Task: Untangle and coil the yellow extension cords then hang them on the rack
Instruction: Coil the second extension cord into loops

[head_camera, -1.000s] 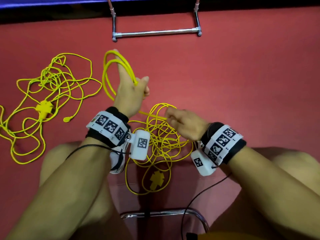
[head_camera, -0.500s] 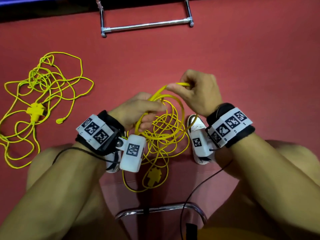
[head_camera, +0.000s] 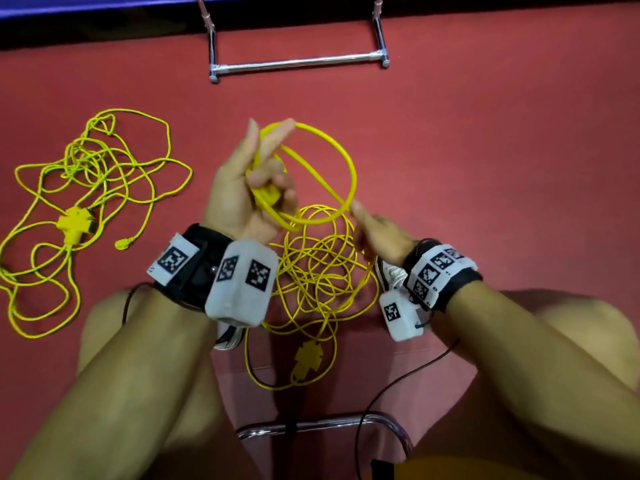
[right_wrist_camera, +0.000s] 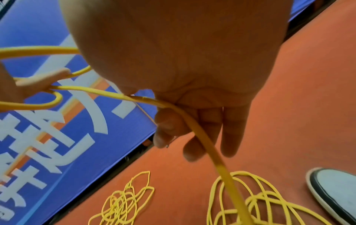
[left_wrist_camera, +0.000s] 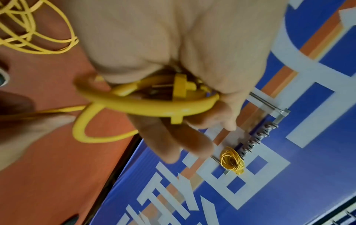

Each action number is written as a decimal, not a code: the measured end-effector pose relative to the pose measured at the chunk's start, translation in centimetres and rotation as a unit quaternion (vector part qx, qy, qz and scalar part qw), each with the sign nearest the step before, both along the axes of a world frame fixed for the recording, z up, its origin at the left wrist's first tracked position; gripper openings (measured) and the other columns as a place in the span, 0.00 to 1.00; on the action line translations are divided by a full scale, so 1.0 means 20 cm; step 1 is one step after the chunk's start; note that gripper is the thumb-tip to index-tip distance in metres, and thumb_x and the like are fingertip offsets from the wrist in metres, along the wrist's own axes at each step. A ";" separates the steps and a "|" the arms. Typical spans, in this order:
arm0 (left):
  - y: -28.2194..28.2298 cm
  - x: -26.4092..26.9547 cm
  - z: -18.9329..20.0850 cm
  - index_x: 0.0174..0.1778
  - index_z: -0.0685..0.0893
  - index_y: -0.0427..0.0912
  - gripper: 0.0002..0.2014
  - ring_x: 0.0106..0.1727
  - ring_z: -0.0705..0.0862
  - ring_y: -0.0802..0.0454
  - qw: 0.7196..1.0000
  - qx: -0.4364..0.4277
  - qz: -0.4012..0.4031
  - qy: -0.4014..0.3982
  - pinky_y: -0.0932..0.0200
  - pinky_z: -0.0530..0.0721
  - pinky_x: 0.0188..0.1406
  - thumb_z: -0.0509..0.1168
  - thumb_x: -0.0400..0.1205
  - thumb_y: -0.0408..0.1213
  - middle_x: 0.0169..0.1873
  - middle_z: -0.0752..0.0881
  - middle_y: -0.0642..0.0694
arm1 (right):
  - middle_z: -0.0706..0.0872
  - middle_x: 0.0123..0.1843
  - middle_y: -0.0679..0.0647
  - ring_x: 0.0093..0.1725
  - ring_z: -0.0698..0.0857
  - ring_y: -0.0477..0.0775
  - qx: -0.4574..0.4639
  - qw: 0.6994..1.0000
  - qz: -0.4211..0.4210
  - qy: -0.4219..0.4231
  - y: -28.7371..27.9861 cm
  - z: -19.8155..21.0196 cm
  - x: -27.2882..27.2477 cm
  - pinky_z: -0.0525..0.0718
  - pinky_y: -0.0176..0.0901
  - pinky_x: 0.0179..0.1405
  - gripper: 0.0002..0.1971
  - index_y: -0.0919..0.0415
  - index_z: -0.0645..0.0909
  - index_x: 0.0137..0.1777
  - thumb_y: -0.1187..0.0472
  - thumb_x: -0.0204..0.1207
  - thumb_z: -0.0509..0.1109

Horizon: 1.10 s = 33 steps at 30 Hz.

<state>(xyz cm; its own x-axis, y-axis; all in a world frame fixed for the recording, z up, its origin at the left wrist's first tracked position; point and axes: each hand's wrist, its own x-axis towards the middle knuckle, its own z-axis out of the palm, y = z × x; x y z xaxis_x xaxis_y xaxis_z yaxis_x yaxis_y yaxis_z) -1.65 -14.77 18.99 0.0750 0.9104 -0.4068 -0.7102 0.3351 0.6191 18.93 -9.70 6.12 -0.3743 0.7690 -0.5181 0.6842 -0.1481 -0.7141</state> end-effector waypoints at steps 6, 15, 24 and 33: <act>0.01 -0.08 -0.05 0.64 0.69 0.58 0.14 0.26 0.79 0.57 0.994 0.030 0.095 0.046 0.52 0.90 0.34 0.61 0.87 0.36 0.24 0.75 0.54 | 0.83 0.30 0.58 0.30 0.80 0.56 -0.087 0.991 0.077 -0.064 -0.09 -0.07 -0.03 0.79 0.49 0.43 0.36 0.57 0.80 0.29 0.27 0.79 0.53; 0.03 -0.21 -0.15 0.85 0.39 0.57 0.45 0.30 0.85 0.54 0.892 0.013 0.143 0.429 0.56 0.86 0.26 0.67 0.86 0.36 0.36 0.86 0.48 | 0.87 0.46 0.55 0.43 0.83 0.51 0.018 0.976 0.198 -0.086 -0.17 0.02 -0.04 0.75 0.42 0.44 0.14 0.57 0.78 0.58 0.46 0.84 0.64; 0.02 -0.04 -0.27 0.87 0.41 0.54 0.44 0.32 0.84 0.56 0.818 -0.007 -0.111 0.564 0.60 0.82 0.28 0.67 0.86 0.45 0.35 0.85 0.45 | 0.77 0.30 0.47 0.30 0.72 0.39 0.178 0.940 0.132 0.259 -0.15 0.35 -0.18 0.71 0.35 0.33 0.06 0.61 0.78 0.42 0.63 0.82 0.68; -0.01 0.07 -0.22 0.48 0.84 0.41 0.29 0.12 0.68 0.48 0.890 -0.009 -0.303 0.341 0.67 0.67 0.14 0.72 0.67 0.65 0.16 0.74 0.39 | 0.79 0.26 0.45 0.27 0.75 0.48 0.301 0.916 -0.056 0.260 0.05 0.34 -0.04 0.74 0.48 0.28 0.10 0.53 0.80 0.41 0.52 0.75 0.78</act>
